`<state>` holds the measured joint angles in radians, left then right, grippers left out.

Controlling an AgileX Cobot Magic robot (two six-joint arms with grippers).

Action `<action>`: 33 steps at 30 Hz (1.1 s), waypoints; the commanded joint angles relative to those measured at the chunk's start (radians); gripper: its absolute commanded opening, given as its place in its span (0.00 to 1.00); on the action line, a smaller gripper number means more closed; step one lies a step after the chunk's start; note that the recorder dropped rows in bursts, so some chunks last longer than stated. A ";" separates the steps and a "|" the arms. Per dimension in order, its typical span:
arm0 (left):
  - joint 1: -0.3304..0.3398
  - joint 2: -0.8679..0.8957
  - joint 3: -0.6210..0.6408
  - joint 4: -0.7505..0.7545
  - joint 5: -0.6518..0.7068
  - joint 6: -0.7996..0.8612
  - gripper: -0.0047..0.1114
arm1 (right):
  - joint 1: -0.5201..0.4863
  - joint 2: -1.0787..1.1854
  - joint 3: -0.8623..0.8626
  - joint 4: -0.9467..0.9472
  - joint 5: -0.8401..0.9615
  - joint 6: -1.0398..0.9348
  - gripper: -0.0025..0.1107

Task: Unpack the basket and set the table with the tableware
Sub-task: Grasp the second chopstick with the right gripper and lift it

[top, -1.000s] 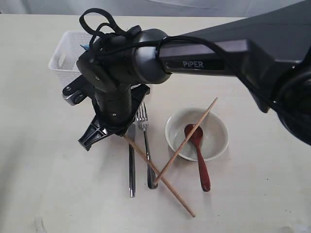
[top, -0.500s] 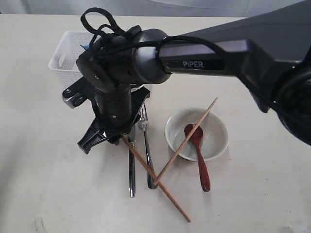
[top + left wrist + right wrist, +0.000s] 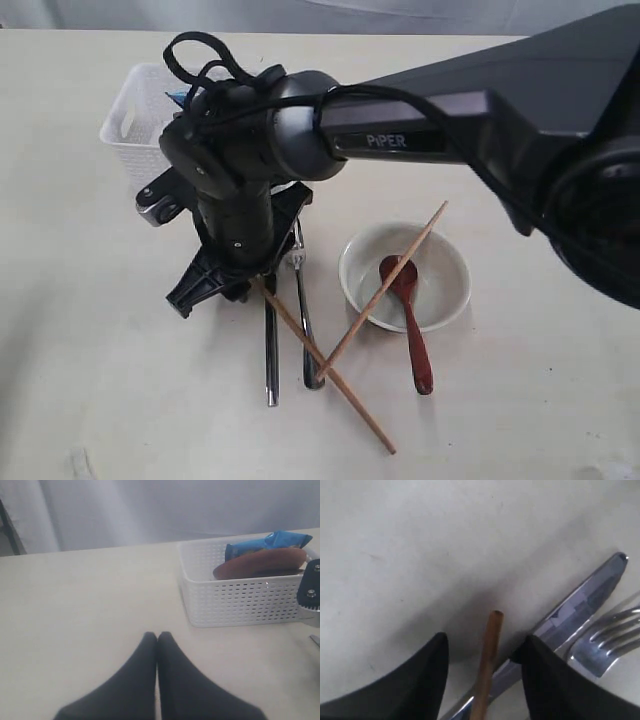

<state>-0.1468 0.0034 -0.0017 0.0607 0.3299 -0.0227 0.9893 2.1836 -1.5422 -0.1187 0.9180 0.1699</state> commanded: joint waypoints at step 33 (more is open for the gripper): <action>-0.006 -0.003 0.002 -0.005 -0.010 0.000 0.04 | 0.004 -0.107 -0.005 0.302 -0.028 -0.274 0.02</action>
<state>-0.1468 0.0034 -0.0017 0.0607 0.3299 -0.0227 0.9893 2.0884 -1.5422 0.0994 0.9093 -0.0171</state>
